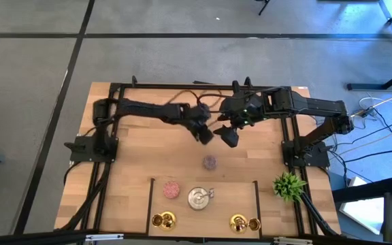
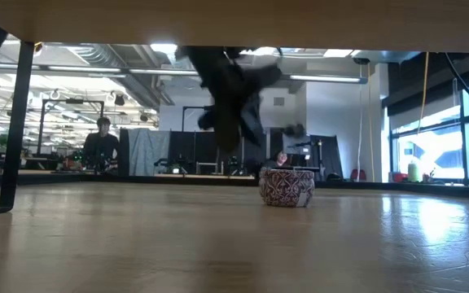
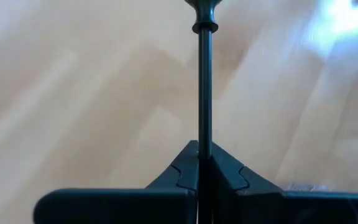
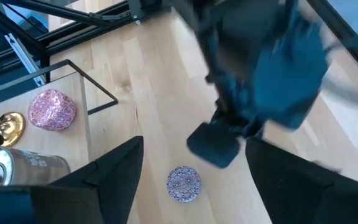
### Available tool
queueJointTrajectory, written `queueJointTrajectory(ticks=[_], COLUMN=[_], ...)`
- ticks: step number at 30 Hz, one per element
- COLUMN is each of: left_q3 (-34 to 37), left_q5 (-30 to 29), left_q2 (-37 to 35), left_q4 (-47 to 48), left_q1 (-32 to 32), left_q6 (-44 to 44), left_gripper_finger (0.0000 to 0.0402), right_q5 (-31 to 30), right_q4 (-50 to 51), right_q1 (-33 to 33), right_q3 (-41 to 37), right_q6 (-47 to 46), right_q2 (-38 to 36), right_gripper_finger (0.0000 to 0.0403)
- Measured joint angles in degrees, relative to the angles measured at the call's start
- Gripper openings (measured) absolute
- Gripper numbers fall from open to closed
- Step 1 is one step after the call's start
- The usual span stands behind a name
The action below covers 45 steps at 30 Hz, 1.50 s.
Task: Pick & Place candle stick holders
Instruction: Put the black candle holder on the shelf
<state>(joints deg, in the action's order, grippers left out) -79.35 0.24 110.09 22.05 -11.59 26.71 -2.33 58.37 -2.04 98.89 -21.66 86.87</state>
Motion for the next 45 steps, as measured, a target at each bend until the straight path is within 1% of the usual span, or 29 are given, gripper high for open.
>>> queueJointTrajectory(ticks=[4, 9, 11, 14, 16, 18, 22, 24, 27, 31, 34, 38, 43, 45], left_q3=[-0.09, -0.09, -0.09, -0.09, -0.09, -0.11, -0.12, -0.11, -0.13, -0.13, -0.17, 0.23, 2.09, 2.27], left_q5=[-3.2, -9.39, -10.8, -11.71, -11.37, -9.78, -5.45, -2.99, -1.19, -2.29, -4.58, -5.26, -5.04, -5.1], left_q2=[-6.0, -13.43, -16.54, -20.72, -23.44, -26.0, -30.75, -33.12, -36.67, -40.43, -41.89, -41.55, -38.43, -36.88], left_q4=[1.35, 3.03, 2.8, 0.21, -2.55, -6.83, -11.96, -12.35, -13.61, -15.78, -19.93, -27.58, -34.96, -36.3], left_q1=[-2.45, -4.83, -5.47, -5.56, -5.56, -5.38, -4.18, -2.97, 0.26, 7.25, 12.48, 18.39, 23.43, 24.58], left_q6=[2.08, 6.92, 9.12, 10.05, 9.71, 8.54, 5.36, 3.95, 1.2, -3.48, -4.34, -3.94, -2.45, -1.4], left_gripper_finger=[0.0005, 0.0004, 0.0004, 0.0004, 0.0004, 0.0004, 0.0004, 0.0004, 0.0004, 0.0004, 0.0004, 0.0004, 0.0004, 0.0004], right_q5=[0.08, 1.93, 0.94, -3.37, -6.65, -10.5, -18.72, -21.51, -22.58, -21.61, -18.7, -15.66, -15.41, -15.45], right_q4=[-1.05, -1.98, -3.15, -5.88, -9.6, -13.29, -22.95, -29.1, -38.22, -45.86, -47.21, -51.23, -57.59, -59.93], right_q1=[0.0, -0.12, -0.4, -1.41, -2.27, -3.27, -5.74, -7.12, -9.0, -11.2, -12.08, -13.83, -16.27, -16.8], right_q3=[0.0, 0.0, 0.0, -0.02, -0.01, 0.0, 0.02, 0.04, 0.09, 0.12, 0.11, 0.09, 0.09, 0.09], right_q6=[0.88, 1.5, 1.24, -1.07, -2.77, -4.42, -7.27, -8.56, -8.51, -7.09, -8.88, -9.44, -7.36, -6.56], right_q2=[0.0, 0.0, 0.0, -0.72, -1.94, -3.44, -5.6, -6.46, -6.77, -6.32, -5.3, -3.05, 0.55, 1.89], right_gripper_finger=[0.0286, 0.0286, 0.0287, 0.0287, 0.0287, 0.0287, 0.0287, 0.0287, 0.0287, 0.0287, 0.0287, 0.0287, 0.0287, 0.0287])
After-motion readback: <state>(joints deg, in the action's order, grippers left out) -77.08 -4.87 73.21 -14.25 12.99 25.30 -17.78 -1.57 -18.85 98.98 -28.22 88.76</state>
